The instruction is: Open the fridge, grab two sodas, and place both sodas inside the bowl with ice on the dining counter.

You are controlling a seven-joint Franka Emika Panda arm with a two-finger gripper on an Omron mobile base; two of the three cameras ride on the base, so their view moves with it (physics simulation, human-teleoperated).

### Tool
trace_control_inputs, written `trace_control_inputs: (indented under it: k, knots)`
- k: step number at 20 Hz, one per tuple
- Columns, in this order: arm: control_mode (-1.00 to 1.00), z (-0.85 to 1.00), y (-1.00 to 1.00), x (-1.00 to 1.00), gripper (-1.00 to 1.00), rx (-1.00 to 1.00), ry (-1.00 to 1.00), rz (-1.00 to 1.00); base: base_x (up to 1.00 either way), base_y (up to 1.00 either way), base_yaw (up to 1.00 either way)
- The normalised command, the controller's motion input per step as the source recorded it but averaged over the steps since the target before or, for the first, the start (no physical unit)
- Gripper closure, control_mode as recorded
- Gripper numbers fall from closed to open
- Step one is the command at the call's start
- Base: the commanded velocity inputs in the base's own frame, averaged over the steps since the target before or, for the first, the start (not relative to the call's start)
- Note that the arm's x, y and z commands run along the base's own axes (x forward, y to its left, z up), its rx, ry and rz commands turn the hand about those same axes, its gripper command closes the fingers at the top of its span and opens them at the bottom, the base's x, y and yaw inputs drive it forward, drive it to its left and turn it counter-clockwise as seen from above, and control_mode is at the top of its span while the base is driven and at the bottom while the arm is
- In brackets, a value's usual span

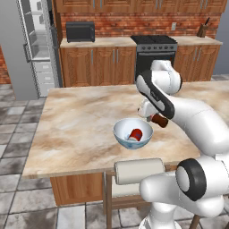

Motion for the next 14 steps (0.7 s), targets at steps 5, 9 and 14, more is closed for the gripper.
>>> trace_control_inputs:
  k: [5,9,14]
  knots:
    - [-1.00,-0.27,0.07,0.08,1.00,-0.05,-0.02,0.20,0.00,0.00,0.00]
    - [-1.00,-0.21,0.05,0.26,1.00,0.00,0.00,0.18,0.00,0.00,0.00]
    - [-1.00,-0.24,0.11,0.24,1.00,-0.02,0.00,0.18,0.00,0.00,0.00]
